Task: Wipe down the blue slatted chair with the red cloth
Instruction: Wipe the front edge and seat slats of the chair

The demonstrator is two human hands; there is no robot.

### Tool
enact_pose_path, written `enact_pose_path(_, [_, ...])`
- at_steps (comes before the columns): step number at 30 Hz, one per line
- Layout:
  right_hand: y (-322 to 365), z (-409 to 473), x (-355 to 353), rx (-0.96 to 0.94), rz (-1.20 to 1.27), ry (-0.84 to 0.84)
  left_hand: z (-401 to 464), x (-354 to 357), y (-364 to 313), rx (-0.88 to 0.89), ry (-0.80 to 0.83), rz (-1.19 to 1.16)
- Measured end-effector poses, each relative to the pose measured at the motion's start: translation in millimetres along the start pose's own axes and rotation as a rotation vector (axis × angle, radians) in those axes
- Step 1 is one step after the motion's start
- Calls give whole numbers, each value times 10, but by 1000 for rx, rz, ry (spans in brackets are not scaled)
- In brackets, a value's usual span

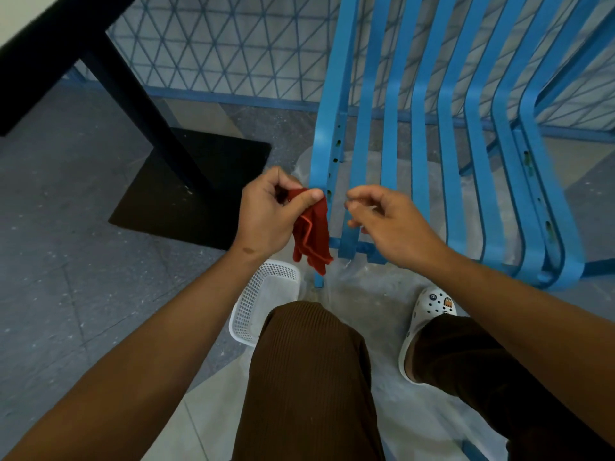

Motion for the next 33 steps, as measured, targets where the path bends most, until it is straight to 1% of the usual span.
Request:
enact_pose_path(5, [82, -220, 176, -77, -47, 38, 54, -39, -192, 23, -55, 0])
enact_pose_path(9, [337, -142, 204, -197, -168, -105, 72, -60, -150, -37, -62, -9])
enact_pose_path(11, [442, -68, 163, -255, -189, -175, 82, -82, -108, -73, -58, -39])
enact_pose_path(14, [494, -23, 144, -295, -175, -194, 46, -93, -81, -98, -30, -39])
enact_pose_path(17, [502, -27, 115, -297, -138, -217, -61, -56, -93, -87, 27, -2])
enact_pose_path(22, [622, 6, -18, -293, -84, -297, -246, -8, -13, -93, 138, -32])
enact_pose_path(24, [672, 37, -69, -282, -50, -319, -260, 14, -34, -85, 155, -22])
enact_pose_path(30, [726, 85, -189, -222, 3, -332, -222, 36, -243, -70, 112, 61])
enact_pose_path(31, [732, 90, -198, -214, 10, -320, -218, 35, -274, -61, 92, 88])
enact_pose_path(33, [720, 103, -199, -191, 51, -283, -195, -3, -359, -7, 4, 226])
Point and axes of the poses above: each hand's wrist, its own z-axis towards the middle knuckle, its own x-axis out of the palm, y = z × x, the point moved 9 cm from there along z, towards the middle knuckle, and after that the axes turned 3 degrees about -x, right-handed, at the moved point
